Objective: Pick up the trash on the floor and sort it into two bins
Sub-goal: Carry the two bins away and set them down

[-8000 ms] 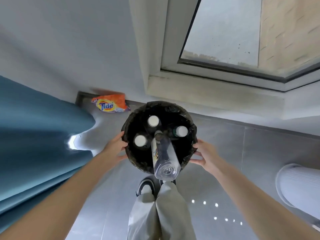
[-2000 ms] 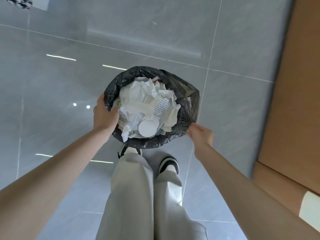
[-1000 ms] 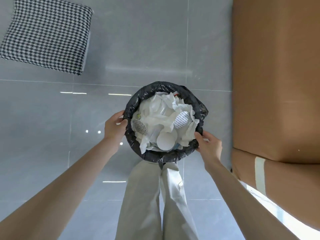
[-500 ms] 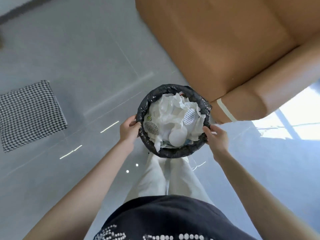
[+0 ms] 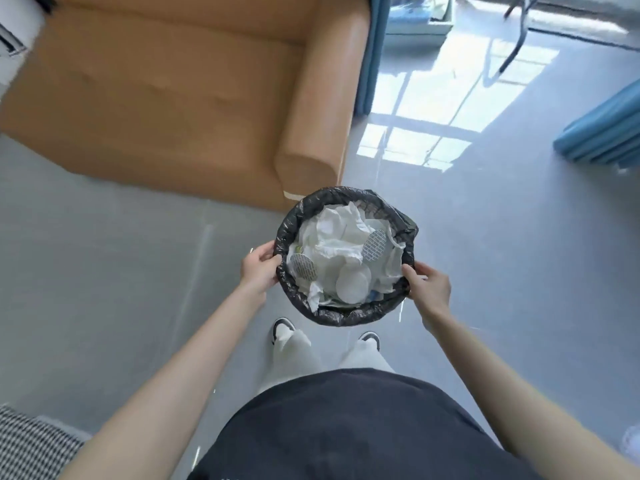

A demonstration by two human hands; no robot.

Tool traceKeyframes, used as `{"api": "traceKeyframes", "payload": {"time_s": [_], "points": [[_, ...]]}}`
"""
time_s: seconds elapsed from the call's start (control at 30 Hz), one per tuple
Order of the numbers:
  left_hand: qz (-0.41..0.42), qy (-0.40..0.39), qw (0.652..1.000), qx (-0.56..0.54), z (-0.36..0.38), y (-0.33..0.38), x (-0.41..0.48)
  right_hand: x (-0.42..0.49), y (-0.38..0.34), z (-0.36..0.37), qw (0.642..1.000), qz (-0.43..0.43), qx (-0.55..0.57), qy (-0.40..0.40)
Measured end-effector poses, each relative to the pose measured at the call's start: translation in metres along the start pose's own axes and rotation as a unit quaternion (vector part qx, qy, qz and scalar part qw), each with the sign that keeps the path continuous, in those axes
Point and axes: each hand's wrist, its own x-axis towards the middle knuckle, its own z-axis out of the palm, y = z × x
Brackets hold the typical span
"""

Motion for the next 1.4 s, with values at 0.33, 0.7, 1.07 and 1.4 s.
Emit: {"api": "traceKeyframes", "payload": {"time_s": [0.33,0.7,1.07,1.4], "points": [[0.034,-0.156,0.976,0.151,0.257,0.019,-0.043,0.051,0.049,-0.2,0.976,0.072,0.073,0.194],[0.063,-0.326,0.892,0.307,0.516,0.05,-0.067,0.125,0.062,-0.357,0.913,0.16,0.135,0.349],[0.071,-0.465,0.779,0.416,0.776,0.111,-0.081,0.25,0.035,-0.499,0.842,0.236,0.185,0.449],[0.054,-0.531,0.689,0.49,0.994,0.121,-0.116,0.362,0.04,-0.616,0.766,0.3,0.246,0.513]]}}
